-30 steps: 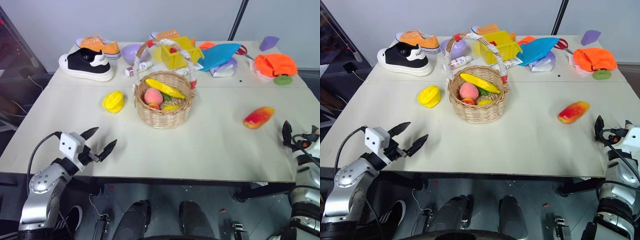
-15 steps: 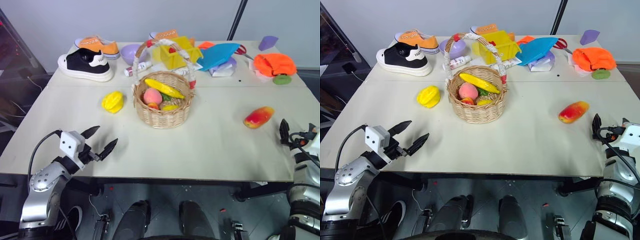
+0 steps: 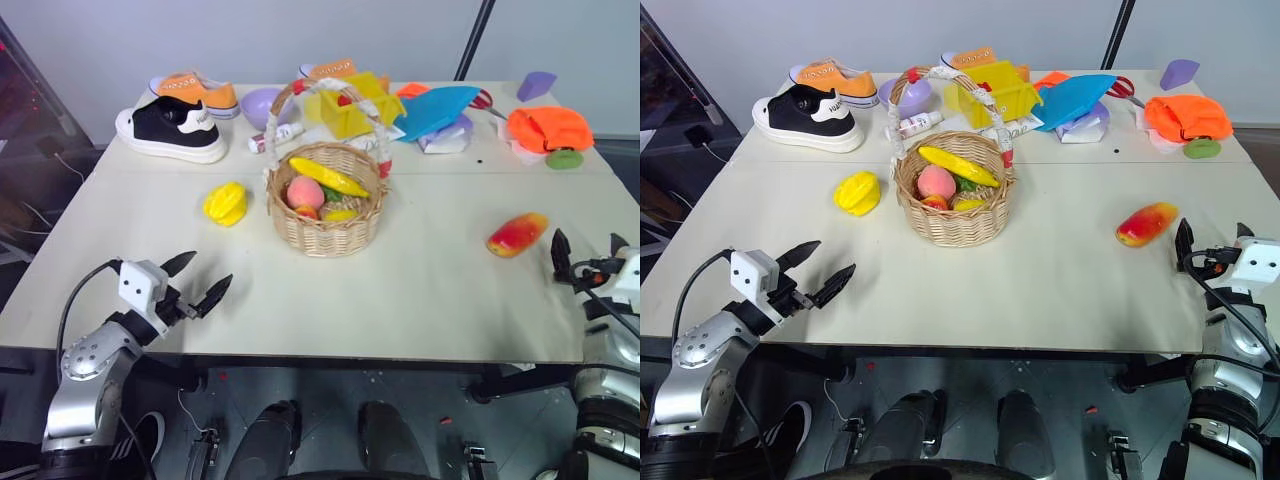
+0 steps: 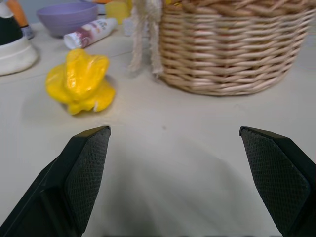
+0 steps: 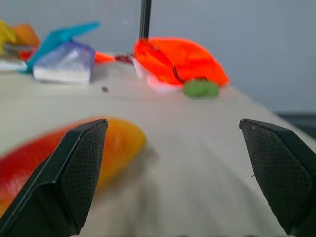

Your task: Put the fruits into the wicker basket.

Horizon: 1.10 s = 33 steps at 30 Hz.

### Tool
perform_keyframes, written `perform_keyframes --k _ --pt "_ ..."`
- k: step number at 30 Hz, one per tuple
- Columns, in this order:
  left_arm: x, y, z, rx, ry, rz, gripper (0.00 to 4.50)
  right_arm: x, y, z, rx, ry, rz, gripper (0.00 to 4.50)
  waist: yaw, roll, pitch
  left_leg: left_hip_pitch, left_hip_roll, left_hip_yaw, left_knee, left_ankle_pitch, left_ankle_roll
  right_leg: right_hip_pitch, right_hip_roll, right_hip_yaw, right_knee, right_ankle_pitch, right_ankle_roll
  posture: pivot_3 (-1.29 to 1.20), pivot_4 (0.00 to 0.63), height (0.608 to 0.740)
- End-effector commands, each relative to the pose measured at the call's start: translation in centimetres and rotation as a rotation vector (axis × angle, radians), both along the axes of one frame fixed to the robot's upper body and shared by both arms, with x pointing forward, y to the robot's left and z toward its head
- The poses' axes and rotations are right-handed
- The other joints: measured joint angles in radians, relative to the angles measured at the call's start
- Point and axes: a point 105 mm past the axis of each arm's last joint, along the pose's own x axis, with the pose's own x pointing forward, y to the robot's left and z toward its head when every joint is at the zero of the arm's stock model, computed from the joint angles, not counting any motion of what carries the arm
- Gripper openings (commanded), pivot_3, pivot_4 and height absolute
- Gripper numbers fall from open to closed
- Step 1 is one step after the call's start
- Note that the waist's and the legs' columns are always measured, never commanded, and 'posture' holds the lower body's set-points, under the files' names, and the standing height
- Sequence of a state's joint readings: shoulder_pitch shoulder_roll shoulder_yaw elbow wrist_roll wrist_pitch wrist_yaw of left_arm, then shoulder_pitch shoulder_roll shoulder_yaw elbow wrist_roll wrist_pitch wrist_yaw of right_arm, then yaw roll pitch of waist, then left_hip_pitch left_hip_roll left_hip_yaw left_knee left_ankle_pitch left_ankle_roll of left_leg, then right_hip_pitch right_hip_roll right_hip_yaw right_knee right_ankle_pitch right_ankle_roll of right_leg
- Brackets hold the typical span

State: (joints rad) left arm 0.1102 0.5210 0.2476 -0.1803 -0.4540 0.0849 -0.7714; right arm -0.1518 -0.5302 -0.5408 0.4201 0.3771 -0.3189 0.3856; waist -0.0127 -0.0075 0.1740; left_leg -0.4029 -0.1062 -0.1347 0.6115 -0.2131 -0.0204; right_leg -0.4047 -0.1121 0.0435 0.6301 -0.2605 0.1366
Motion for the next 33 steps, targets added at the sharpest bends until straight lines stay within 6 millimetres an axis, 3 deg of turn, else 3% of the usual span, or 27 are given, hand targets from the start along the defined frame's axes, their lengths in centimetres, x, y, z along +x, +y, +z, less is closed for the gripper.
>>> perform_keyframes --k 1,4,9,19,28,33 --pt "-0.7 -0.9 3.0 -0.007 -0.044 -0.138 4.5 -0.8 3.6 1.3 -0.007 -0.042 0.094 4.47 0.003 0.0 0.0 0.0 0.0 -0.001 0.0 0.0 0.0 0.0 0.0 0.0 0.0 0.0 0.0 0.0 0.15 0.74" --pt "-1.1 -2.8 4.5 -0.012 -0.051 -0.284 4.5 -1.1 5.9 1.3 0.024 -0.034 0.081 4.47 0.002 0.001 0.0 -0.001 0.0 -0.002 0.0 0.0 0.0 -0.001 0.0 -0.001 0.0 0.0 0.0 0.0 0.15 0.74" --pt "-1.9 -4.7 5.1 -0.04 -0.042 -0.397 4.5 -1.2 7.3 1.3 0.042 -0.011 0.075 4.47 0.0 0.003 -0.001 -0.001 -0.001 0.001 0.0 0.0 0.0 -0.001 0.0 0.002 -0.001 -0.001 -0.001 0.0 0.15 0.74" --pt "-1.5 -4.4 4.5 -0.028 -0.061 -0.355 4.5 -3.4 8.9 -0.8 0.055 0.128 0.101 4.47 0.003 0.003 -0.001 -0.001 0.0 0.001 0.0 0.0 0.0 -0.002 0.0 0.001 -0.001 -0.001 -0.001 0.0 0.15 0.74" --pt "-1.5 -5.0 4.3 -0.05 -0.058 -0.348 4.5 -4.1 8.7 -0.7 0.055 0.234 0.054 4.47 0.002 0.003 -0.001 -0.001 0.0 0.0 0.0 0.0 0.0 -0.002 0.0 0.001 -0.001 -0.002 -0.002 0.0 0.15 0.74" --pt "-1.5 -4.9 4.4 -0.06 -0.051 -0.355 4.5 -2.1 7.6 0.8 0.078 0.284 -0.011 4.47 0.0 0.003 -0.001 -0.002 0.0 0.001 0.001 0.0 0.0 -0.002 -0.001 0.001 -0.001 -0.002 -0.002 0.0 0.15 0.74"
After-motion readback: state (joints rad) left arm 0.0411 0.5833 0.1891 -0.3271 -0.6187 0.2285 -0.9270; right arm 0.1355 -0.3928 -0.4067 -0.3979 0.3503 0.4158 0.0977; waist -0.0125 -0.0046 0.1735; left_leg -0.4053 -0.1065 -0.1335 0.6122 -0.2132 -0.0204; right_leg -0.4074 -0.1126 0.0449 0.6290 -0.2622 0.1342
